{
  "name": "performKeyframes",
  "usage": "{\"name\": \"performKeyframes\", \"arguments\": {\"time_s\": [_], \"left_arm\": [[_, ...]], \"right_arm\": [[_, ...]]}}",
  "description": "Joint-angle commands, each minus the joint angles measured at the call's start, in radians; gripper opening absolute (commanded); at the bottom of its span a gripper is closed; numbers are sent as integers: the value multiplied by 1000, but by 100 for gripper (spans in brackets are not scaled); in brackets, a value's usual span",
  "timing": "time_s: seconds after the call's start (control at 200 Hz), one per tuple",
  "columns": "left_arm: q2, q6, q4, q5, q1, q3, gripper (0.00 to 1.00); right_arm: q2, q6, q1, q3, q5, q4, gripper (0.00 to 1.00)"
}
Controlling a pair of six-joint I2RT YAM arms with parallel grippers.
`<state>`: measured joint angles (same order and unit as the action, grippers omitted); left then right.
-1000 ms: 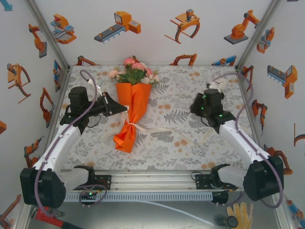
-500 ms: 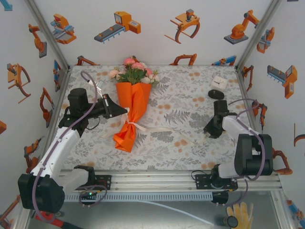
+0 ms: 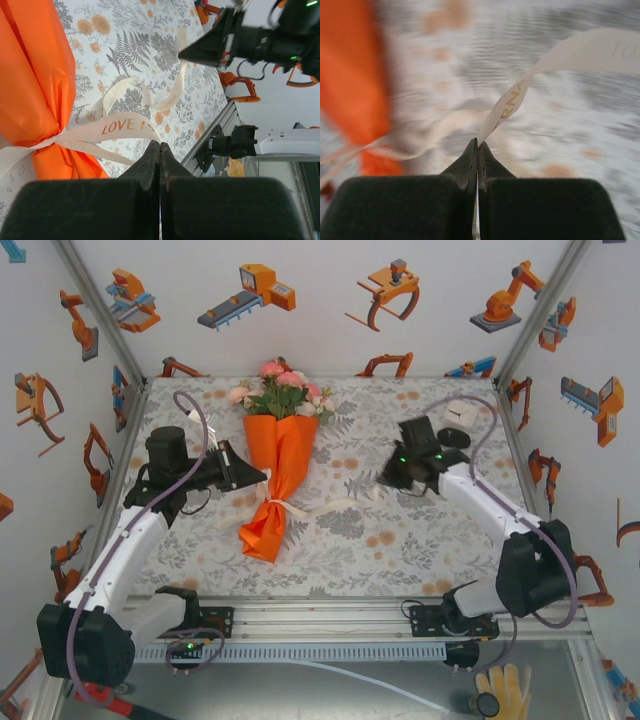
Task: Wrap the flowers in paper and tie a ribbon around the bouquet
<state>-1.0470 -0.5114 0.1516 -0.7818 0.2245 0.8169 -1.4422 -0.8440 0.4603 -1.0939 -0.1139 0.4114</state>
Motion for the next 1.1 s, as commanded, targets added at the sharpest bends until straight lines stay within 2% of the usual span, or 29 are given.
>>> {"name": "performKeyframes", "arguments": {"time_s": [0.0,0.08,0.18,0.33,0.38,0.436,0.491,0.536,0.601,0.641,0.661,0.681,0.701,0.716,0.801,0.866,0.966,1.096], "left_arm": [[19,25,-38,-16,16,5,0],[36,70,9,-7,22,4,0],[48,95,-5,-26,31,-26,0],[59,38,-145,-49,41,-107,0],[61,33,-167,-59,45,-114,0],[66,37,-174,-57,50,-115,0],[71,45,-161,-36,52,-109,0],[69,56,-138,-9,51,-101,0],[57,61,-122,15,50,-87,0],[39,53,-129,18,51,-81,0],[28,48,-137,16,50,-77,0],[14,41,-145,16,50,-72,0],[-2,34,-151,16,50,-67,0],[-14,29,-153,15,51,-61,0],[-87,-14,-160,51,49,-30,0],[-145,-46,-134,134,41,3,0],[-243,-65,-94,211,22,66,0],[-342,-91,-104,233,-2,116,0]], "right_arm": [[-141,-117,146,-199,-148,-110,0],[-309,-119,211,-428,-185,-118,0],[-558,-73,258,-779,-193,-24,0],[-941,49,362,-1388,-265,295,0],[-1005,56,394,-1488,-324,351,15],[-1005,85,399,-1523,-349,387,21],[-932,120,377,-1459,-282,411,29],[-815,127,340,-1310,-236,357,31],[-631,82,272,-1042,-246,186,36],[-516,54,233,-867,-257,48,46],[-462,46,215,-787,-255,-11,56],[-419,44,202,-717,-247,-58,74],[-365,47,192,-652,-240,-101,96],[-328,52,186,-605,-232,-128,99],[-174,116,176,-410,-200,-227,99],[-60,203,205,-245,-138,-333,93],[63,452,361,-5,-2,-511,89],[44,814,557,72,61,-575,80]]}}
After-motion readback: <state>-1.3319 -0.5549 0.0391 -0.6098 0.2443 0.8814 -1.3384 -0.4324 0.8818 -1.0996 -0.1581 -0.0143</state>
